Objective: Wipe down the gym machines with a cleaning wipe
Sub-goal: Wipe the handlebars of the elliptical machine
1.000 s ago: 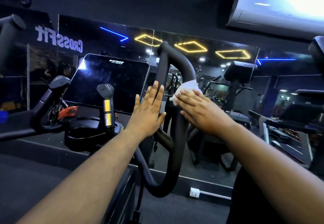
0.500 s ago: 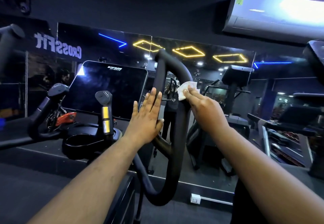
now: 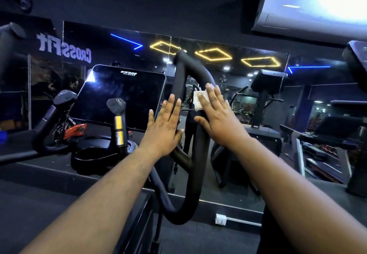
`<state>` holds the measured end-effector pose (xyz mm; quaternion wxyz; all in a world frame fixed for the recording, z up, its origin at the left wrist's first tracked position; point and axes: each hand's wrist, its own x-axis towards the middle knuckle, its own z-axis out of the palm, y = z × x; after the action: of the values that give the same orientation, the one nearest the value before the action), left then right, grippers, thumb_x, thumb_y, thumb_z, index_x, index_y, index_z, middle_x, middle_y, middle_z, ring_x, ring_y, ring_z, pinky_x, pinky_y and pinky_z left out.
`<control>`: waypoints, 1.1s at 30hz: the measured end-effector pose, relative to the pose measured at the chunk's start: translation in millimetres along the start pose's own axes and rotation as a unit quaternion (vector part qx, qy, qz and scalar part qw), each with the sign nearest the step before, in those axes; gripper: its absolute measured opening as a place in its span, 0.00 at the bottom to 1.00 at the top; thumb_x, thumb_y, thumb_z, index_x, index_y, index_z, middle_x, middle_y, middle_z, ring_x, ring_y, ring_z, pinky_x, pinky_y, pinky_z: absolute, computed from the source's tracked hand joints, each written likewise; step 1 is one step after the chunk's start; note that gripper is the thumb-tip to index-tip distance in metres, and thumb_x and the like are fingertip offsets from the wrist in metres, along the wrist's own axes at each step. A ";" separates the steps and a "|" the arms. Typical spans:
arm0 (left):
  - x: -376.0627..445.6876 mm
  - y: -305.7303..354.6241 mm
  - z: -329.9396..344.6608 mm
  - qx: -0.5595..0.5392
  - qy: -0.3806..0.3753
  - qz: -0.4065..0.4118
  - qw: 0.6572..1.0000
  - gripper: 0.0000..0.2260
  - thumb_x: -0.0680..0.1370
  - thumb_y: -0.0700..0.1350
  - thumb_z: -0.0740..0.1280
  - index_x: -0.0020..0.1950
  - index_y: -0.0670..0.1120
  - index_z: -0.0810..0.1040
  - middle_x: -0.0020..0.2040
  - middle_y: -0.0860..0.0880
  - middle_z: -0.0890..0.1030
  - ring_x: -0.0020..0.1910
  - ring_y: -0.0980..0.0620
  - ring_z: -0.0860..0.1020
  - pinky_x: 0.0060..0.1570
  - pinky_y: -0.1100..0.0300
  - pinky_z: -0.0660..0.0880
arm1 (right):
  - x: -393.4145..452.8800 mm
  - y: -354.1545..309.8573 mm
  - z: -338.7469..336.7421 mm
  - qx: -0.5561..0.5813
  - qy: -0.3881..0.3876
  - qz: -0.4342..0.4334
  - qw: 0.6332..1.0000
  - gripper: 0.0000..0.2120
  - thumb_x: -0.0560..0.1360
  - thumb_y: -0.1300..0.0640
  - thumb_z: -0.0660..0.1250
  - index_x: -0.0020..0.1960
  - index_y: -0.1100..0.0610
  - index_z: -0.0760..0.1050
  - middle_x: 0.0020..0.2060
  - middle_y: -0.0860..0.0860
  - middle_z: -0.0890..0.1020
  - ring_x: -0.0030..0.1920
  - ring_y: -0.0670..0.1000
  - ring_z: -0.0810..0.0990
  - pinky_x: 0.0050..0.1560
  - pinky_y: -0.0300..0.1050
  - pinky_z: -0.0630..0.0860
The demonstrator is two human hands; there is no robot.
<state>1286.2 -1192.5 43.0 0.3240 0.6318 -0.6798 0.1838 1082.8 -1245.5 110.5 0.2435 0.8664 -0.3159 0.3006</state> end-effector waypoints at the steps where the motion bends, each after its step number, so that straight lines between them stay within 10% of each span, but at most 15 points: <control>1: -0.3 0.6 -0.4 0.003 -0.004 -0.001 1.000 0.40 0.84 0.55 0.58 0.79 0.55 0.26 0.75 0.58 0.21 0.79 0.53 0.31 0.78 0.38 0.36 | -3.1 -4.0 3.9 0.003 0.004 0.004 1.000 0.33 0.84 0.40 0.50 0.83 0.52 0.44 0.80 0.47 0.35 0.80 0.53 0.34 0.80 0.58 0.42; 8: 1.7 4.3 -1.9 0.016 -0.025 -0.020 0.999 0.39 0.85 0.55 0.56 0.77 0.55 0.24 0.74 0.57 0.19 0.78 0.53 0.29 0.78 0.39 0.36 | -27.7 -0.2 22.8 0.005 0.093 -0.073 0.993 0.27 0.82 0.65 0.62 0.79 0.64 0.59 0.80 0.58 0.58 0.80 0.56 0.52 0.78 0.54 0.60; 14: -0.5 3.9 -1.9 0.019 -0.017 -0.014 1.000 0.39 0.85 0.56 0.56 0.78 0.55 0.25 0.75 0.57 0.20 0.79 0.52 0.30 0.78 0.38 0.37 | -1.6 -6.5 7.0 0.093 0.123 0.032 0.988 0.25 0.85 0.60 0.58 0.81 0.59 0.58 0.81 0.52 0.56 0.81 0.50 0.50 0.79 0.45 0.53; 24: -13.7 0.1 1.9 0.023 -0.041 -0.028 0.998 0.36 0.85 0.59 0.51 0.76 0.55 0.22 0.74 0.57 0.19 0.78 0.55 0.29 0.78 0.39 0.34 | -41.1 3.1 25.4 -0.073 0.070 -0.134 0.986 0.23 0.85 0.53 0.53 0.77 0.61 0.66 0.77 0.57 0.66 0.79 0.58 0.60 0.79 0.58 0.57; 33: -28.5 -2.4 4.7 0.018 -0.045 -0.033 0.998 0.34 0.86 0.59 0.48 0.77 0.54 0.24 0.77 0.55 0.23 0.79 0.55 0.31 0.77 0.37 0.35 | -75.0 -16.4 40.9 -0.071 0.113 -0.154 0.979 0.24 0.75 0.70 0.68 0.71 0.63 0.74 0.71 0.59 0.75 0.74 0.61 0.70 0.74 0.56 0.60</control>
<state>1287.3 -1174.8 20.0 0.2870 0.6671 -0.6693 0.1567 1062.7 -1229.3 27.5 0.3821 0.8454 -0.1699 0.3324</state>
